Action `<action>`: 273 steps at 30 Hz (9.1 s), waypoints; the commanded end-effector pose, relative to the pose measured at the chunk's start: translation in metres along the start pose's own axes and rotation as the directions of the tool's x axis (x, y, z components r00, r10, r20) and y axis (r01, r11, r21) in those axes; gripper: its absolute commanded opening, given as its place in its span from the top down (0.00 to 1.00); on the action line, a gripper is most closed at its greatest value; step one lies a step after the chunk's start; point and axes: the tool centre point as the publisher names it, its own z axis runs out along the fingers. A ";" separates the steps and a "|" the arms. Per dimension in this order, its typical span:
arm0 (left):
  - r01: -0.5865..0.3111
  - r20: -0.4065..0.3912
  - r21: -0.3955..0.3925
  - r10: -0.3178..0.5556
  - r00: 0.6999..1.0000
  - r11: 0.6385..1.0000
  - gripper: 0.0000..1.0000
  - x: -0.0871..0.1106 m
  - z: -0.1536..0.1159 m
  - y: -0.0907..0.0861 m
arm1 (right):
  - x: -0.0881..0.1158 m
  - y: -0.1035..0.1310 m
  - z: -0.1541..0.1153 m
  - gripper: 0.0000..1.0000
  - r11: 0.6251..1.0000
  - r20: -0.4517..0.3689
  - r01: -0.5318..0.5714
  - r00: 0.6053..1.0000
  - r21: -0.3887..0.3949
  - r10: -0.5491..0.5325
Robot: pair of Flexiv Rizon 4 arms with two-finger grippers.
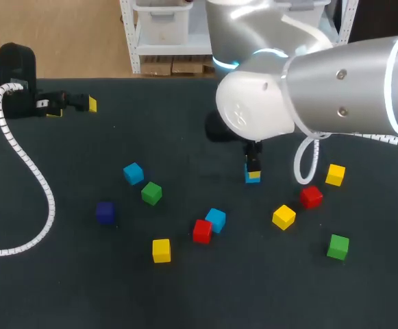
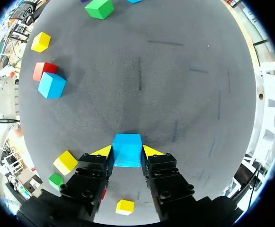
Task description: Place the blue cubes, place green cubes on the blue cubes, place the yellow cubes on the green cubes, then place the red cubes on the yellow cubes, and place purple cube on the red cubes.
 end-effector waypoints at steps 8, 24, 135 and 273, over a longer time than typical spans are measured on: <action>-0.001 0.004 0.006 0.001 1.000 1.000 0.00 0.001 0.000 0.001 | 0.001 0.003 0.002 0.59 1.000 0.029 0.022 0.999 0.005 -0.022; -0.001 0.004 0.006 0.001 1.000 1.000 0.00 0.001 0.000 0.001 | 0.002 -0.015 -0.022 0.00 0.997 0.089 -0.072 0.993 -0.013 0.072; -0.001 0.004 0.006 0.001 1.000 1.000 0.00 0.001 0.000 0.001 | -0.093 0.100 0.007 0.00 0.745 0.034 0.623 0.761 0.237 -0.647; -0.001 0.004 0.006 0.001 1.000 1.000 0.00 0.001 0.000 0.001 | -0.048 -0.009 -0.008 1.00 0.990 -0.040 -0.124 0.991 0.071 0.127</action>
